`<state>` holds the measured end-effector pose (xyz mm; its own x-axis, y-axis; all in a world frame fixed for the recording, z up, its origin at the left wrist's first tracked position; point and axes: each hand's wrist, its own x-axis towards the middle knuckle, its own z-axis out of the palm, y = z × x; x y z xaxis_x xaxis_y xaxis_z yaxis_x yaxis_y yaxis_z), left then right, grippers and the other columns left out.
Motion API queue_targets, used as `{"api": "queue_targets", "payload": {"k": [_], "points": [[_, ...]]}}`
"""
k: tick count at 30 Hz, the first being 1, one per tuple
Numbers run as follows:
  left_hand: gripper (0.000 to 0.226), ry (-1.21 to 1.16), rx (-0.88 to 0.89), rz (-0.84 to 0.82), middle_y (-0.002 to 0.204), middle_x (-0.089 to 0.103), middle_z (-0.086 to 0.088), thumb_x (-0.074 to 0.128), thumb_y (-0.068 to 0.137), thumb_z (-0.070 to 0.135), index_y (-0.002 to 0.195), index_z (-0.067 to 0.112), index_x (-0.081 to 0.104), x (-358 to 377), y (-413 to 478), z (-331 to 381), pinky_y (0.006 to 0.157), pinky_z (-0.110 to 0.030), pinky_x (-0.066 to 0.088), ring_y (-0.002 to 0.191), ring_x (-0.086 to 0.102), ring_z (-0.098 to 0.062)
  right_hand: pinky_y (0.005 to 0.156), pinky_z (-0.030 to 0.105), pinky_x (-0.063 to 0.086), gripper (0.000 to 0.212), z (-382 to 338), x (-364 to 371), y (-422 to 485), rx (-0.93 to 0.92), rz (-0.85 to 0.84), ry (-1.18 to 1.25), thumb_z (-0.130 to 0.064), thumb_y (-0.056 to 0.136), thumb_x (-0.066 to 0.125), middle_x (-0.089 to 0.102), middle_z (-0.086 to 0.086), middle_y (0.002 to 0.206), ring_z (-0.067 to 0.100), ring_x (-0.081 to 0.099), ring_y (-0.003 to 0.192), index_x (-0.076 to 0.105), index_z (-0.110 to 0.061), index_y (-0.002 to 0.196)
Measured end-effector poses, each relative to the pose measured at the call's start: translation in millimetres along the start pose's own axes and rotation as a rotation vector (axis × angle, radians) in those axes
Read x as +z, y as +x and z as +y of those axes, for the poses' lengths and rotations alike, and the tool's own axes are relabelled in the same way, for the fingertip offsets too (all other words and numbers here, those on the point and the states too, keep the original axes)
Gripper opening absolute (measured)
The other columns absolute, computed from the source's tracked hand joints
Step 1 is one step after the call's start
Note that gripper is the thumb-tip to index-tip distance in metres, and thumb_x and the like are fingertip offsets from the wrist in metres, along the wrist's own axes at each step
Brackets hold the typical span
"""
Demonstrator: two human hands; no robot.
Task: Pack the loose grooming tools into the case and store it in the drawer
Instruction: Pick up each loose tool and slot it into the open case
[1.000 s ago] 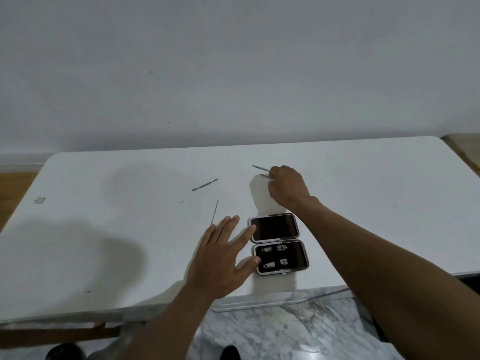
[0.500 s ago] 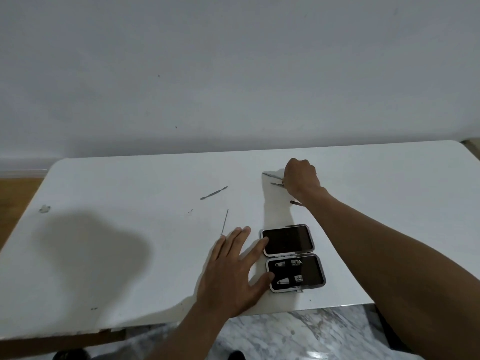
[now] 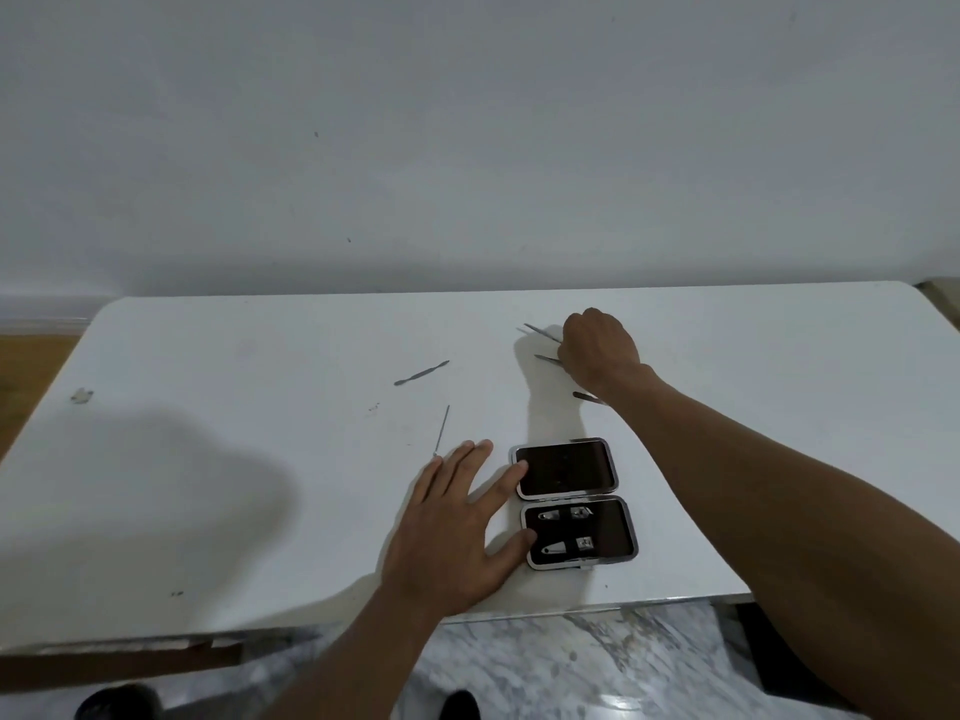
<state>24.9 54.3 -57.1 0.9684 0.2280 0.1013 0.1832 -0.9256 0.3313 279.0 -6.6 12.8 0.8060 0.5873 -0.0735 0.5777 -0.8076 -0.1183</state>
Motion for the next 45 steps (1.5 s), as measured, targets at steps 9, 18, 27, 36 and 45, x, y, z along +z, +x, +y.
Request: {"api": "queue_targets", "payload": {"k": [9,18,27,36,45], "points": [[0.065,0.005,0.015,0.024,0.155,0.035,0.000,0.043,0.089,0.067,0.148,0.041,0.035,1.1,-1.1,-0.1,0.116,-0.045,0.026,0.145,0.025,-0.019,0.063,0.035,0.035,0.009,15.6,-18.2,-39.0,-0.139,0.117,-0.034,-0.004,0.089,0.048,0.057,0.019,0.098,0.039,0.057,0.083,0.057,0.000,0.088],[0.070,0.013,0.034,0.029,0.156,0.034,-0.002,0.032,0.090,0.072,0.151,0.037,0.029,7.2,-2.8,-3.7,0.118,-0.046,0.023,0.145,0.026,-0.022,0.075,0.043,0.051,0.021,35.1,-15.7,-127.6,-0.277,0.001,0.060,-0.011,0.089,0.046,0.066,0.018,0.091,0.037,0.060,0.082,0.064,0.001,0.087],[0.073,0.033,0.037,0.033,0.158,0.032,-0.003,0.028,0.088,0.074,0.151,0.037,0.027,9.3,-2.5,-4.7,0.120,-0.044,0.018,0.147,0.022,-0.021,0.073,0.036,0.045,0.019,59.6,-1.9,-187.7,-0.359,-0.024,0.094,-0.018,0.090,0.049,0.064,0.012,0.092,0.032,0.060,0.085,0.065,-0.007,0.087],[0.073,0.033,0.057,0.071,0.154,0.037,-0.005,0.031,0.088,0.073,0.149,0.034,0.034,8.0,-1.4,-5.0,0.117,-0.043,0.022,0.144,0.027,-0.021,0.077,0.041,0.049,0.019,66.9,-1.7,-195.6,-0.393,-0.037,0.067,-0.016,0.090,0.049,0.063,0.013,0.095,0.034,0.059,0.087,0.064,-0.006,0.090],[0.073,0.036,0.057,0.072,0.154,0.037,-0.005,0.032,0.088,0.072,0.150,0.035,0.033,9.1,-1.3,-6.6,0.118,-0.043,0.022,0.144,0.027,-0.021,0.075,0.042,0.050,0.019,69.0,1.2,-192.4,-0.419,-0.037,0.070,-0.015,0.089,0.049,0.062,0.013,0.093,0.033,0.060,0.084,0.065,-0.005,0.088]]}}
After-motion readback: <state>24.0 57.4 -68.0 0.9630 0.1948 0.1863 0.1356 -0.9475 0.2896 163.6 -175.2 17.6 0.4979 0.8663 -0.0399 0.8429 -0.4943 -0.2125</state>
